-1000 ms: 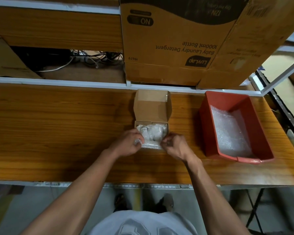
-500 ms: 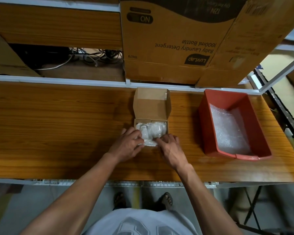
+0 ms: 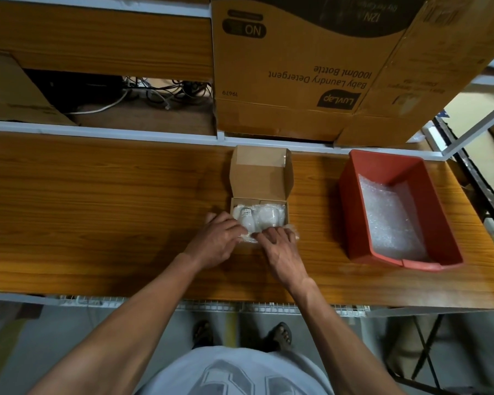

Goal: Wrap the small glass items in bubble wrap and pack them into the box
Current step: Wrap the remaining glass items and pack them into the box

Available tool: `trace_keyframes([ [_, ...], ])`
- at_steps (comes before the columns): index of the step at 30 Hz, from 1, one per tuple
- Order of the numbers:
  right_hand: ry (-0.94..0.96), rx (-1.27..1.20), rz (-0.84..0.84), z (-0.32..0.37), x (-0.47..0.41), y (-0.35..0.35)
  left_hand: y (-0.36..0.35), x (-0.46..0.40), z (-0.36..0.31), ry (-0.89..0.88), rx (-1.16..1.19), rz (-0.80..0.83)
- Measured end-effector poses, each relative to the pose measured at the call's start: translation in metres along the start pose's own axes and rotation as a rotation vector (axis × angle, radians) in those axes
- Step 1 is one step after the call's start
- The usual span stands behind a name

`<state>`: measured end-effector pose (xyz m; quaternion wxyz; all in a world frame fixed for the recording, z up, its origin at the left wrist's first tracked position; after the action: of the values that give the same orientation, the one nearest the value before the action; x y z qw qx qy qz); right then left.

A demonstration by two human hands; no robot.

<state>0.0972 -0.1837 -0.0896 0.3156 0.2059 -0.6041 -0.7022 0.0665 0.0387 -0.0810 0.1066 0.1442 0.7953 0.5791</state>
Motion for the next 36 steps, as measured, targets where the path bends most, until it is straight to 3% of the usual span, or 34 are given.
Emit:
trace_keyframes([
  [7,0.010,-0.025,-0.043,0.000,-0.006,-0.002,-0.004,0.006,0.000,0.118,0.089,-0.056],
  [15,0.008,-0.123,-0.087,0.002,-0.011,0.003,-0.004,0.002,0.002,0.065,-0.054,-0.008],
  [22,-0.139,-0.396,0.046,-0.004,-0.029,0.001,-0.009,-0.001,0.003,0.430,0.433,0.078],
  [27,-0.104,-0.444,0.032,-0.004,-0.030,0.006,-0.008,0.002,0.007,0.372,0.375,0.058],
  [36,-0.083,-0.298,0.048,-0.004,-0.032,0.000,0.003,-0.004,0.002,0.388,0.348,0.088],
])
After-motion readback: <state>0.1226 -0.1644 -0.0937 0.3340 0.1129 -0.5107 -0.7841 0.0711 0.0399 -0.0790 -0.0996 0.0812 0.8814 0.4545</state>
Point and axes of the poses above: each hand's wrist, its own x-axis away from the middle knuckle, its own y-axis out of the back of the hand, z = x × y, the point moved 1 cm from there along -x, towards the middle knuckle, and after that the axes turned 12 degrees about z, right-handed, at the moved point
